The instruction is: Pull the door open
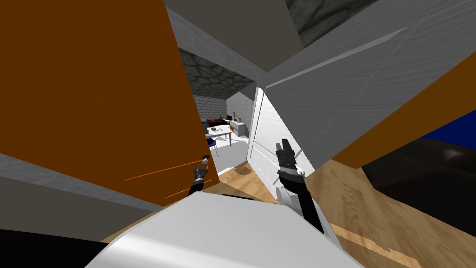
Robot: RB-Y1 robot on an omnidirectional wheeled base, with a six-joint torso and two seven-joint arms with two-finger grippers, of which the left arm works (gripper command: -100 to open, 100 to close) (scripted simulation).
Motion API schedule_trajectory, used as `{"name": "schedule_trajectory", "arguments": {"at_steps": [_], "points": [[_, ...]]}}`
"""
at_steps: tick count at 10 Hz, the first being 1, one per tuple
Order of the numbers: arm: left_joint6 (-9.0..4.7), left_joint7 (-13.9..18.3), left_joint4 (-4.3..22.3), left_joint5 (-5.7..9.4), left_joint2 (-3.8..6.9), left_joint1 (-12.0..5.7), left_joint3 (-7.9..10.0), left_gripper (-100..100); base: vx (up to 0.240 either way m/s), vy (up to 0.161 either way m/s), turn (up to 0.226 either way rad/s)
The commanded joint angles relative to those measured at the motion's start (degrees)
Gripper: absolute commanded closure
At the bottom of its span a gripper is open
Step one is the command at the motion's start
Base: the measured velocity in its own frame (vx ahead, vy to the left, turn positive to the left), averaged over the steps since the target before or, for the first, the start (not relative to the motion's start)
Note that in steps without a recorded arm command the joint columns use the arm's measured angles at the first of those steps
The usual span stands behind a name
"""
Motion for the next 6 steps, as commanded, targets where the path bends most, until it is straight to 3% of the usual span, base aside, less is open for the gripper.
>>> {"name": "schedule_trajectory", "arguments": {"at_steps": [1,2,4,5,6], "points": [[0.15,2.86,-0.42,1.62,-0.48,-0.28,-0.65,-100,-0.081,-0.010,-0.063],[0.15,3.67,-0.42,1.62,-0.48,-0.28,-0.65,-100,-0.056,0.001,-0.018],[0.20,7.41,-0.73,3.76,-1.14,-0.76,-1.54,-100,-0.063,0.014,-0.037],[0.20,8.20,-0.73,3.76,-1.14,-0.76,-1.54,-100,-0.059,0.007,-0.022],[0.22,10.34,-0.88,4.82,-1.47,-0.99,-1.97,-100,-0.057,0.001,-0.031]]}}
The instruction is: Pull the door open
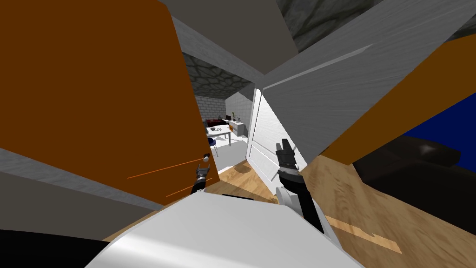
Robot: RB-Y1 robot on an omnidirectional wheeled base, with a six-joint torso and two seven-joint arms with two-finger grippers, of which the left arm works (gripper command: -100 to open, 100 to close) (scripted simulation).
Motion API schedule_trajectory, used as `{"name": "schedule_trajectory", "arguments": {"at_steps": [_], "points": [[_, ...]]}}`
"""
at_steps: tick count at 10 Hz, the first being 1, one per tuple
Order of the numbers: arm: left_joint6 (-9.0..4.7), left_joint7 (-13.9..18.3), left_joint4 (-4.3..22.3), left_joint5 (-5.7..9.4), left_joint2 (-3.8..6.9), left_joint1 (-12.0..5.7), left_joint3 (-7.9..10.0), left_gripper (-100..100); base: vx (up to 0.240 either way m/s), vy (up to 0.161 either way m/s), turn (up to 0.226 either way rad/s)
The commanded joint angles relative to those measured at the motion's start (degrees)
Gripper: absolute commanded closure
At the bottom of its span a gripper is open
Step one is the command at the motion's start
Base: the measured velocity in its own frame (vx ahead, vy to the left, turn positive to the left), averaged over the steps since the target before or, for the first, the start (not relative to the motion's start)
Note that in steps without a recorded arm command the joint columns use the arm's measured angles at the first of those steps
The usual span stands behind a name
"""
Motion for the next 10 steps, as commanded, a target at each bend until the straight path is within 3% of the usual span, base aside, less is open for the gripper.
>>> {"name": "schedule_trajectory", "arguments": {"at_steps": [1,2,4,5,8,10], "points": [[0.11,2.86,-0.36,1.59,-0.53,-0.33,-0.63,-100,-0.088,0.008,-0.045],[0.11,3.66,-0.36,1.59,-0.53,-0.33,-0.63,-100,-0.068,0.010,-0.021],[0.15,7.30,-0.64,3.54,-1.13,-0.76,-1.44,-100,-0.065,0.003,-0.041],[0.15,8.07,-0.64,3.54,-1.13,-0.76,-1.44,-100,-0.056,-0.001,-0.014],[0.19,13.48,-1.00,6.02,-1.89,-1.31,-2.47,-100,-0.073,0.013,-0.035],[0.21,15.49,-1.09,6.67,-2.09,-1.45,-2.74,-100,-0.053,0.007,-0.013]]}}
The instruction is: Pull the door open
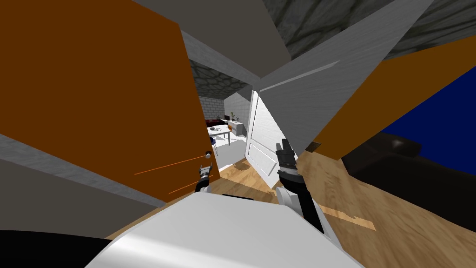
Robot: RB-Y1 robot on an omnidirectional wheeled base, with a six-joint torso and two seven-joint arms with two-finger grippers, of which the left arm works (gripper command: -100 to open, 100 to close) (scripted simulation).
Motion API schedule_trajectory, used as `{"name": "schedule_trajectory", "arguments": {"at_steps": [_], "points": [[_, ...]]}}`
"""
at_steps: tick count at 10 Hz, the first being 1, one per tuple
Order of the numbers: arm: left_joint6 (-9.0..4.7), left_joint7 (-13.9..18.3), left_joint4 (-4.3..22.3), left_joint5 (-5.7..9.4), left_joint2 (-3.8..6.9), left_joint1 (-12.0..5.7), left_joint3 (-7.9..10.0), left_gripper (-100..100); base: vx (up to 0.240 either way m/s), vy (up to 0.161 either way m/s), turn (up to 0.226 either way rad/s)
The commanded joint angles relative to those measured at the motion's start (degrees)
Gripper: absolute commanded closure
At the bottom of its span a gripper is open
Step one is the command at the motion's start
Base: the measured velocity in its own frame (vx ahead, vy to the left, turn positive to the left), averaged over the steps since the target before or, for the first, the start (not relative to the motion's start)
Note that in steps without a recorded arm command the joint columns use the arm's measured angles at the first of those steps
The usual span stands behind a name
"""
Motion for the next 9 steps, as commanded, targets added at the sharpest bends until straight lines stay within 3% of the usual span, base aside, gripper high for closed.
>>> {"name": "schedule_trajectory", "arguments": {"at_steps": [1,3,4,5,6,8,9], "points": [[0.11,2.32,-0.37,0.96,-0.31,-0.10,-0.37,-100,-0.079,0.011,-0.027],[0.13,4.55,-0.51,1.96,-0.62,-0.33,-0.80,-100,-0.075,0.003,-0.024],[0.04,3.72,-0.26,1.60,-0.50,-0.35,-0.66,-100,-0.030,-0.002,-0.005],[-0.30,6.14,0.35,1.99,1.40,0.42,-0.69,-100,0.110,-0.013,-0.069],[-0.30,6.14,0.35,1.99,1.40,0.42,-0.69,-100,0.171,-0.003,-0.035],[-0.52,7.52,0.74,2.20,2.63,0.93,-0.69,-100,0.132,0.002,-0.028],[-0.76,9.06,1.17,2.43,4.00,1.50,-0.70,-100,0.161,0.026,-0.063]]}}
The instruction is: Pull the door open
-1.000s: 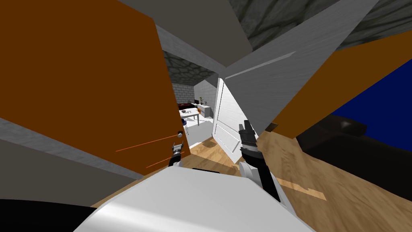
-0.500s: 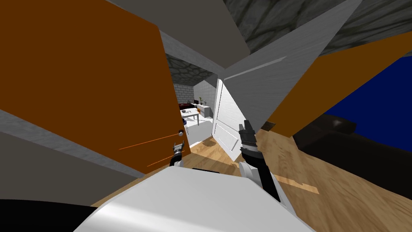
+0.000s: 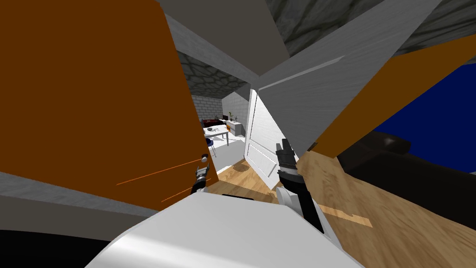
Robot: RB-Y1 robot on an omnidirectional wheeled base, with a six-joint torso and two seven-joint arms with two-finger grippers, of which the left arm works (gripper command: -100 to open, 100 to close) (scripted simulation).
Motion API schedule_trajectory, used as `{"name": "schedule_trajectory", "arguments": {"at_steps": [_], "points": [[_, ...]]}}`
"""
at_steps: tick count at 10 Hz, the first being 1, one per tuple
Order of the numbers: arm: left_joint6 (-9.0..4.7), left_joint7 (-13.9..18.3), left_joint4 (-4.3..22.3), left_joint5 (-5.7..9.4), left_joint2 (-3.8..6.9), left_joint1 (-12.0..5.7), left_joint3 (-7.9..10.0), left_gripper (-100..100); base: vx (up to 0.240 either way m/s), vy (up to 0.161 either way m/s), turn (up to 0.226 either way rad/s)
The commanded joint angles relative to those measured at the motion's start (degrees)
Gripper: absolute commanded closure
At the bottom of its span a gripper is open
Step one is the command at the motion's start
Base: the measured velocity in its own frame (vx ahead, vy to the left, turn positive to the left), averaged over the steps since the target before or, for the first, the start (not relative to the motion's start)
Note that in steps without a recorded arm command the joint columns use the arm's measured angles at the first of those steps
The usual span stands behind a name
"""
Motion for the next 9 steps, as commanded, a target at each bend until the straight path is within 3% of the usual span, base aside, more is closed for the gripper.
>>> {"name": "schedule_trajectory", "arguments": {"at_steps": [1,7,8,9], "points": [[-0.60,2.11,0.75,0.16,1.60,0.77,-0.15,-100,0.149,0.008,-0.052],[-1.57,8.29,2.48,1.10,7.11,3.05,-0.16,-100,0.132,0.004,-0.045],[-1.73,7.78,3.30,0.93,6.59,2.23,-0.27,-100,0.070,0.022,-0.010],[-1.73,7.78,3.30,0.93,6.59,2.23,-0.27,100,-0.010,-0.003,0.011]]}}
